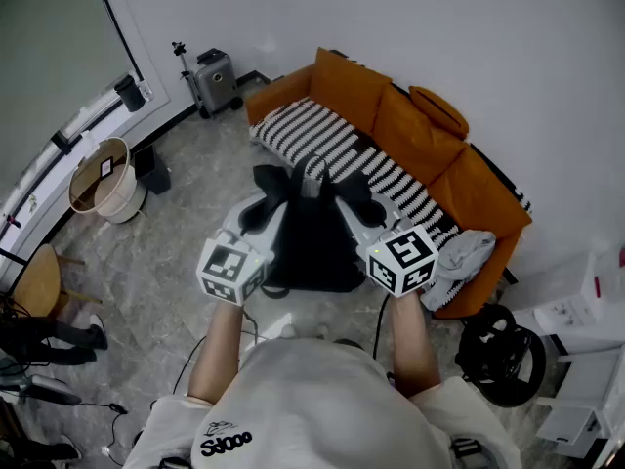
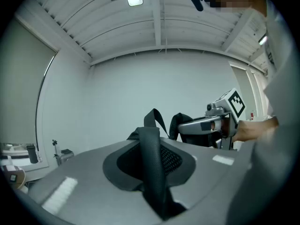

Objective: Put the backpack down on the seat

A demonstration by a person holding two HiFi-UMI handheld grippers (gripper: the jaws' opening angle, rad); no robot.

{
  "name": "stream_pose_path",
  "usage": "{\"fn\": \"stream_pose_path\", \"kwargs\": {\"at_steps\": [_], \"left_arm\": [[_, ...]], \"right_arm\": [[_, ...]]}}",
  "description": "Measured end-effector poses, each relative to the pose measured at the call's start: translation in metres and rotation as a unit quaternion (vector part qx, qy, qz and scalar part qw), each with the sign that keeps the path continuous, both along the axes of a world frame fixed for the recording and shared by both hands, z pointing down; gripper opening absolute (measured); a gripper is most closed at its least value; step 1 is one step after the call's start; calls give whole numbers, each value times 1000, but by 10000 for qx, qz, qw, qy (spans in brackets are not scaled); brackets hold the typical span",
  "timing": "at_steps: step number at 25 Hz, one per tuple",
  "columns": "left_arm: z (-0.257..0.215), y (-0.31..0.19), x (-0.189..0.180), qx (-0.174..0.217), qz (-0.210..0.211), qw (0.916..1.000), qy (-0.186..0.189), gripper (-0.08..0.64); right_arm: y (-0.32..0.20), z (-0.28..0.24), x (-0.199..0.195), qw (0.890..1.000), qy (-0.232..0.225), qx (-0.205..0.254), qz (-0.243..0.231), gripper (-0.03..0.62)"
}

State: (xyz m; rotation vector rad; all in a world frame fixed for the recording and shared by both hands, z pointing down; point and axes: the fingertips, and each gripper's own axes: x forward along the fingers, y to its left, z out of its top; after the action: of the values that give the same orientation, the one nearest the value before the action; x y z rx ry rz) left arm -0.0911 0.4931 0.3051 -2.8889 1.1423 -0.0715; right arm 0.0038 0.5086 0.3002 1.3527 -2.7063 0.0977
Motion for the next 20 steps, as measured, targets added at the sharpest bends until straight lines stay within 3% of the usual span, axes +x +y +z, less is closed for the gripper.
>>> {"fn": "stream_pose_path", "kwargs": {"at_steps": [5, 12, 20], "left_arm": [[0, -4, 1, -65, -38, 10000, 7, 64], [-3, -11, 8, -101, -93, 9999, 61, 64], [9, -25, 24, -218, -109, 9997, 59, 64]], "right_arm": [[0, 0, 1, 10000, -78, 5, -18, 31], [-6, 1, 7, 9982, -558, -131, -149, 38], [-29, 14, 23, 9974, -660, -234, -140, 41]]}}
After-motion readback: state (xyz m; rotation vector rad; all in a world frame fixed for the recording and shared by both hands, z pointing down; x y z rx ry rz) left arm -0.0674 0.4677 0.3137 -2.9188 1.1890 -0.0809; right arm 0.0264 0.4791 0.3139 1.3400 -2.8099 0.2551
